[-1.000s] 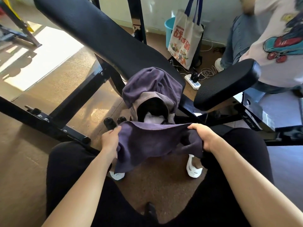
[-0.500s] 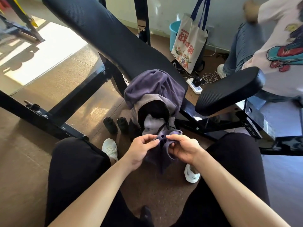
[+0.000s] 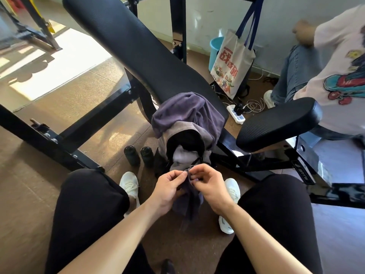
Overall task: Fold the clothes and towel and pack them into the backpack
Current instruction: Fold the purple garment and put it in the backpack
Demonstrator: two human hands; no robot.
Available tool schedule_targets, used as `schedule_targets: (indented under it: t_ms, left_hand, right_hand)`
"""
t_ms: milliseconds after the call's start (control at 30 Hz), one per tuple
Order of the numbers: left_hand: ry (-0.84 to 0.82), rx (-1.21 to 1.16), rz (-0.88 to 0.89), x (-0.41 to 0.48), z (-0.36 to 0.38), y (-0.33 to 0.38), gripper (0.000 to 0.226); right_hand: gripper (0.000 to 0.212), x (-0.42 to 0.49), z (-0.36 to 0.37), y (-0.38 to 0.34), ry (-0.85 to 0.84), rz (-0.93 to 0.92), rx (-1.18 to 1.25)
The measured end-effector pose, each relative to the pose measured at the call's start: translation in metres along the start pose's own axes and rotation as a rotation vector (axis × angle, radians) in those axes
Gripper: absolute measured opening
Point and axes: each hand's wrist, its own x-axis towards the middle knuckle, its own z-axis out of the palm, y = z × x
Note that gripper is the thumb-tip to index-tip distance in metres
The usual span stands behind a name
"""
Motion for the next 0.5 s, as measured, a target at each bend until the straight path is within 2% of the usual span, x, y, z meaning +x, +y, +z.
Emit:
schedule_targets:
  t_ms: [100, 233, 333, 500]
  left_hand:
    - [-0.022, -0.024, -0.005, 0.0004, -0.0011, -0.0009, 0.015]
    - [-0.116, -0.118, -0.039, 0.0006, -0.0014, -0.0009, 0.025]
    - [-0.157, -0.148, -0.069, 0.0011, -0.0001, 0.0008, 0.021]
    - [-0.157, -0.131, -0.088, 0.0009, -0.0002, 0.0050, 0.029]
  right_hand:
    - [0.046, 0.0010, 0.0001, 0.0016, -0.072, -0.136, -0.186]
    - [0.031, 0.0014, -0.0031, -0.0008, -0.096, -0.233, -0.364]
    - [0.018, 0.0010, -0.0052, -0.0022, -0.040, -0.284, -0.377]
    - [0.014, 0.0034, -0.0093, -0.0024, -0.038, -0.335, -0.412]
